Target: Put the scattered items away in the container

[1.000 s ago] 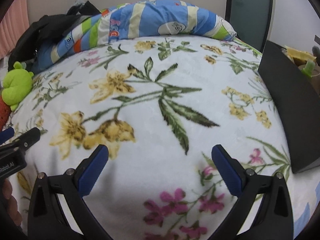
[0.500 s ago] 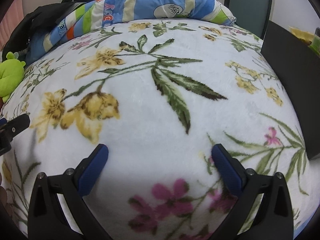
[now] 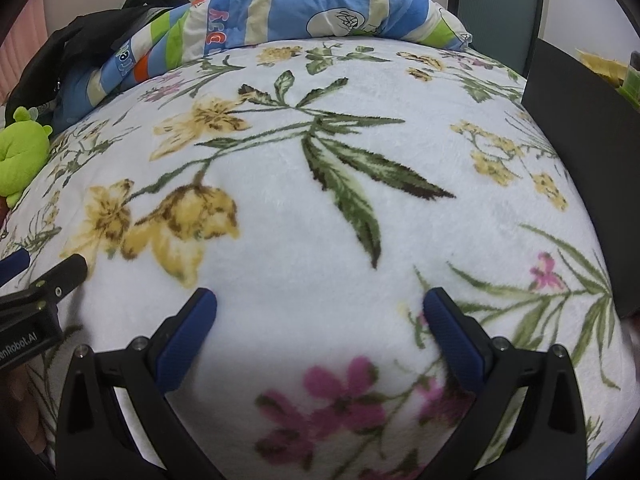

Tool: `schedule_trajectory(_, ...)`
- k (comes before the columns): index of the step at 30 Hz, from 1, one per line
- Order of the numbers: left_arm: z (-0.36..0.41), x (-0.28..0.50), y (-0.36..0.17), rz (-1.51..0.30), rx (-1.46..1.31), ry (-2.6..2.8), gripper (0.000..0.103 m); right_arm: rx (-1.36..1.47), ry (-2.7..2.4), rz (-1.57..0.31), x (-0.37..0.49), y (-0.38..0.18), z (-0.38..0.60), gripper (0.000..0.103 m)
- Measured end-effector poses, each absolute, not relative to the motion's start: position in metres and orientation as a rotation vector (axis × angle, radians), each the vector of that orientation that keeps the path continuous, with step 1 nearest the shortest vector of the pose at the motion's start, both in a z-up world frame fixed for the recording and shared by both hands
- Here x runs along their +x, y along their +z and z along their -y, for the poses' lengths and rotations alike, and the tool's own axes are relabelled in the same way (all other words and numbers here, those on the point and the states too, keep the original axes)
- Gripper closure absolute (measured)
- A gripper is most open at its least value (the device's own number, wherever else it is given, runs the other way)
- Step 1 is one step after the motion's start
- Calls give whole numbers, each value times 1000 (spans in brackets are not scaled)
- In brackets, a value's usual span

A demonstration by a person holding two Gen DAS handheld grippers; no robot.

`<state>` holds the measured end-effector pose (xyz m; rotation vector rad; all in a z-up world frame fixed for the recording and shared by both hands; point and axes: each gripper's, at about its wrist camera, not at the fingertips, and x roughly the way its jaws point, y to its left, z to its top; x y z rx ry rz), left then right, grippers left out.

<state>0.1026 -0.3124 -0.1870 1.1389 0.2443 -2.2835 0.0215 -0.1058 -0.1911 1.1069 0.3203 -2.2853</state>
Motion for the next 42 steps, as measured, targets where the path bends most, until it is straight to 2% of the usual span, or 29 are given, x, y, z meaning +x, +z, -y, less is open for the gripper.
schedule_trajectory(24,321,110,-197,-326,1146,-2286,1,1105,-2283,-323,21,-191,106,0)
schedule_trajectory(27,323,115,-193,-339,1137,-2284,1,1105,-2283,-323,21,-191,106,0)
schedule_trajectory(32,317,128,-175,-262,1078,-2297,1,1105,-2282,-326,20,-192,106,0)
schedule_trajectory(42,327,144,-165,-285,1060,-2282,1,1105,-2281,-326,19,-191,107,0)
